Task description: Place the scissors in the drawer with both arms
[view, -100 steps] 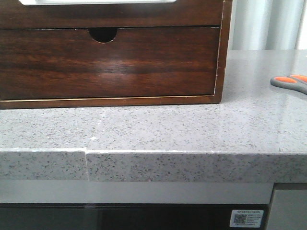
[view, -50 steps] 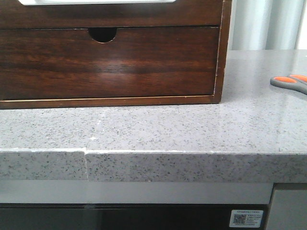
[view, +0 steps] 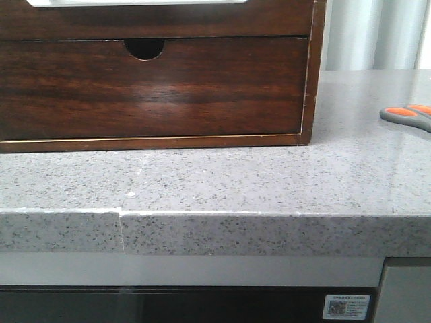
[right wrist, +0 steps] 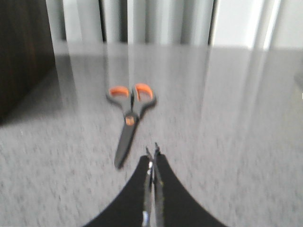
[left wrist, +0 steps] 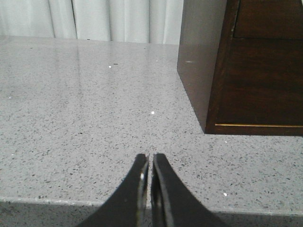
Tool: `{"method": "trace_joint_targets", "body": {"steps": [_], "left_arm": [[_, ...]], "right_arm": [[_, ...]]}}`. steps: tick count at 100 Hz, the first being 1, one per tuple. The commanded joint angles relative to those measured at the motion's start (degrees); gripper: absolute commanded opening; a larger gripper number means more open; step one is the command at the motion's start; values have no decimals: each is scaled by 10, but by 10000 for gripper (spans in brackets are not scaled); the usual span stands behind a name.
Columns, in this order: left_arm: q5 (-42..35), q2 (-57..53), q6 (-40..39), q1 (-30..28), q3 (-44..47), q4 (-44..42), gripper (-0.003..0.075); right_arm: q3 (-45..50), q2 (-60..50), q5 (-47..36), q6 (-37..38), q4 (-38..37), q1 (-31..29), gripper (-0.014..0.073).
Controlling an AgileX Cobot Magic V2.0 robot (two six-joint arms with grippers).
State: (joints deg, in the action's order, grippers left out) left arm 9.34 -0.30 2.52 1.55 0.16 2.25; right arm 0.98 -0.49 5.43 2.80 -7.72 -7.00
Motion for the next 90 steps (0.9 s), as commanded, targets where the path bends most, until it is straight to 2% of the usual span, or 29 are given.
{"method": "trace_joint_targets", "body": {"steps": [1, 19, 33, 45, 59, 72, 90], "left_arm": [[-57, -18, -3, 0, 13, 4, -18], [-101, -18, -6, 0, -1, 28, -19], [-75, -13, -6, 0, -56, 21, -19], [-43, 16, -6, 0, -117, -28, -19], [-28, 75, -6, 0, -183, -46, -19], [-53, 132, -6, 0, -224, -45, -19], [-85, 190, -6, 0, -245, -59, -15]], "right_arm": [[6, -11, -98, -5, -11, -4, -61], [5, -11, -135, 3, -10, -4, -61], [-15, -11, -143, 28, -10, -3, -61], [-47, 2, -136, 30, -10, -2, -61], [-114, 46, -71, 47, -10, -1, -61], [-186, 111, 10, 47, -9, -1, -61], [-238, 175, 18, 47, 39, -1, -61]]}}
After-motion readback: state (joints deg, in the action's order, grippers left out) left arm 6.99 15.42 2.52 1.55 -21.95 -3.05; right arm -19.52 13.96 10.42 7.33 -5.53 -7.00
